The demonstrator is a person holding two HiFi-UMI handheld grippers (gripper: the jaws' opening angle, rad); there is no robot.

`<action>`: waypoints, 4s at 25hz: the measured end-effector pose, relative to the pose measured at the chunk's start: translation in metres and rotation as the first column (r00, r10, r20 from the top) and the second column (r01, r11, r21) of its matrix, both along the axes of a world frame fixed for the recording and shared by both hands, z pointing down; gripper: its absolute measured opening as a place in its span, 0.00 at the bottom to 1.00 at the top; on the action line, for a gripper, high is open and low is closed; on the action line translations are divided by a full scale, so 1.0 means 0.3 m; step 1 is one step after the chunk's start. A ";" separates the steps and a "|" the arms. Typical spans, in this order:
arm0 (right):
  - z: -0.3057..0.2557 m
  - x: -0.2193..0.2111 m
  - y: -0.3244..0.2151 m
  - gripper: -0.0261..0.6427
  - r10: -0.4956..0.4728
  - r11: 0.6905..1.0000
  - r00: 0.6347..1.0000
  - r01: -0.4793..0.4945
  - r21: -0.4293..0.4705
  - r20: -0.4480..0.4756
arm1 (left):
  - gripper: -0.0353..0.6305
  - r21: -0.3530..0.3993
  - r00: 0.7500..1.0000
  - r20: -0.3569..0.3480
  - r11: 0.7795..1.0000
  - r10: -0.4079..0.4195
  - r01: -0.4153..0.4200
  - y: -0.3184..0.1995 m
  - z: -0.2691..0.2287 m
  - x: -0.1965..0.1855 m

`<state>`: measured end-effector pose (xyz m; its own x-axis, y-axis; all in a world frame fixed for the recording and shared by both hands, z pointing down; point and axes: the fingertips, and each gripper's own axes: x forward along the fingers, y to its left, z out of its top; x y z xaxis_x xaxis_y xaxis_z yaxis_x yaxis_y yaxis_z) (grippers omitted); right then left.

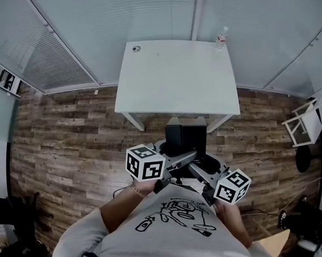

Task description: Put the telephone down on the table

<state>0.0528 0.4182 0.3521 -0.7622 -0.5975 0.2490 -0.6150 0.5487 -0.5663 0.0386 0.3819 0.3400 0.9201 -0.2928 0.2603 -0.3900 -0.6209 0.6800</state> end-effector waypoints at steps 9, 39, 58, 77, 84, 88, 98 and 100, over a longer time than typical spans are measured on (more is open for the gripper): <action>0.002 -0.027 -0.158 0.37 0.013 1.000 1.000 -0.013 0.009 -0.001 | 0.53 0.013 1.000 -0.004 1.000 0.010 -0.010 -0.157 0.000 -0.027; 0.003 -0.375 -0.786 0.37 -0.012 1.000 1.000 0.012 -0.029 -0.004 | 0.53 -0.020 0.999 -0.015 0.999 -0.033 0.033 -0.782 0.011 -0.377; 0.023 -0.265 -1.051 0.37 -0.066 0.997 0.998 0.066 -0.041 0.009 | 0.52 -0.032 0.996 -0.011 0.995 -0.090 0.089 -1.043 0.031 -0.272; 0.034 0.021 -1.427 0.37 -0.155 0.986 0.987 0.157 -0.050 0.036 | 0.52 -0.046 0.984 0.006 0.983 -0.178 0.178 -1.414 0.039 0.006; 0.051 0.106 -1.515 0.37 -0.178 0.981 0.983 0.180 -0.070 0.045 | 0.52 -0.061 0.979 0.017 0.977 -0.205 0.205 -1.499 0.061 0.088; 0.061 0.146 -1.542 0.37 -0.201 0.977 0.978 0.205 -0.067 0.059 | 0.52 -0.061 0.974 0.027 0.972 -0.224 0.226 -1.526 0.066 0.127; 0.083 0.204 -1.559 0.37 -0.231 0.968 0.970 0.237 -0.083 0.072 | 0.52 -0.072 0.965 0.042 0.963 -0.258 0.260 -1.539 0.090 0.181; 0.086 0.202 -1.553 0.37 -0.230 0.968 0.970 0.236 -0.083 0.078 | 0.52 -0.071 0.966 0.046 0.963 -0.256 0.259 -1.534 0.092 0.179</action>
